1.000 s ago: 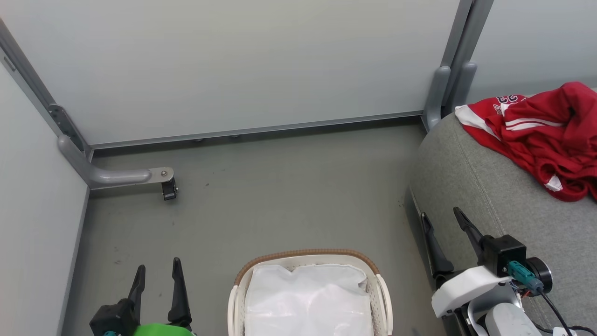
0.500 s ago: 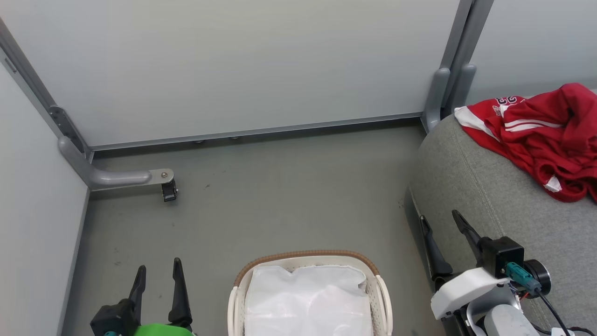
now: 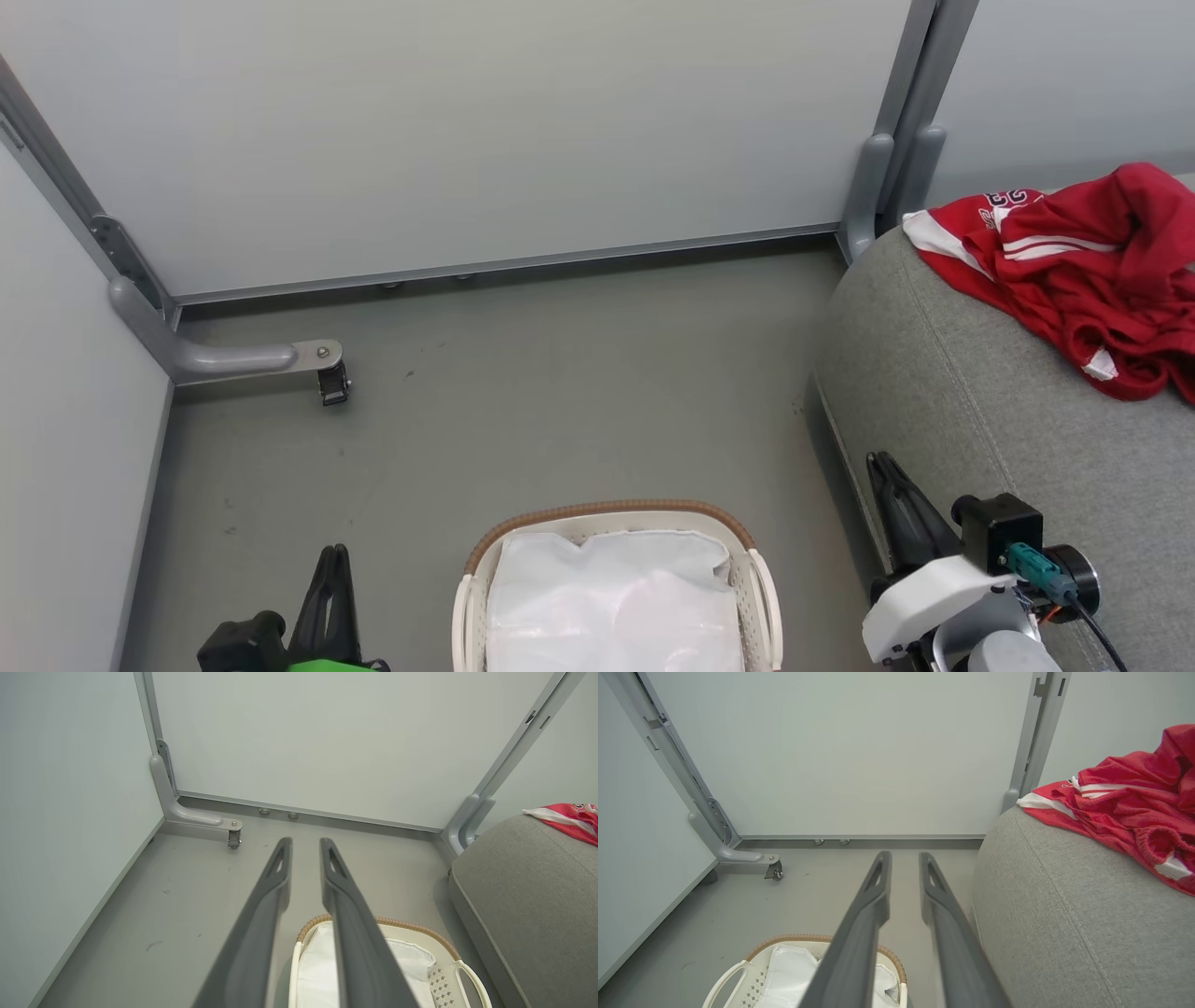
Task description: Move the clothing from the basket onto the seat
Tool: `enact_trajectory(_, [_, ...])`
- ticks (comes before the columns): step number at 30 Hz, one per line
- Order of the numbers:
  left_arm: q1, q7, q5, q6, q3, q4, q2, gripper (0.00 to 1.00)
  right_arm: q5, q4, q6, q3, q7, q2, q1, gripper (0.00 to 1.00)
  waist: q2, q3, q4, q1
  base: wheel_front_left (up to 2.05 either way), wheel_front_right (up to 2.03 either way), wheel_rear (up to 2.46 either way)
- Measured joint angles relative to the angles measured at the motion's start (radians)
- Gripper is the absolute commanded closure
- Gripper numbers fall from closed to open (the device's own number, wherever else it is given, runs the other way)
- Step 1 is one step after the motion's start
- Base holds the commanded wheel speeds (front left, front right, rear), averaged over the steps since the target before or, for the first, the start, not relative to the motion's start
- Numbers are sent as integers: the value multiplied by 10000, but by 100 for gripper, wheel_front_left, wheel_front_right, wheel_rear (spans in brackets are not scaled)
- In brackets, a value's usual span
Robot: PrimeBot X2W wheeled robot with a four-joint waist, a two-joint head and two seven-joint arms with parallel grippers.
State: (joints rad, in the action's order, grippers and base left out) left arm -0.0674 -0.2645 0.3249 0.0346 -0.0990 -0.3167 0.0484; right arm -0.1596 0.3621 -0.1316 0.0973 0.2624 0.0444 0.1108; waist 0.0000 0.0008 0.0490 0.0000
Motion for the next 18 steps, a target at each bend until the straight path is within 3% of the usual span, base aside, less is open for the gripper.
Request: enact_trajectory(18, [147, 861, 2840, 184, 430, 54, -13, 100, -3185, -159, 0, -453, -851, -8, -66, 100, 0, 3, -70, 0, 0, 0, 0])
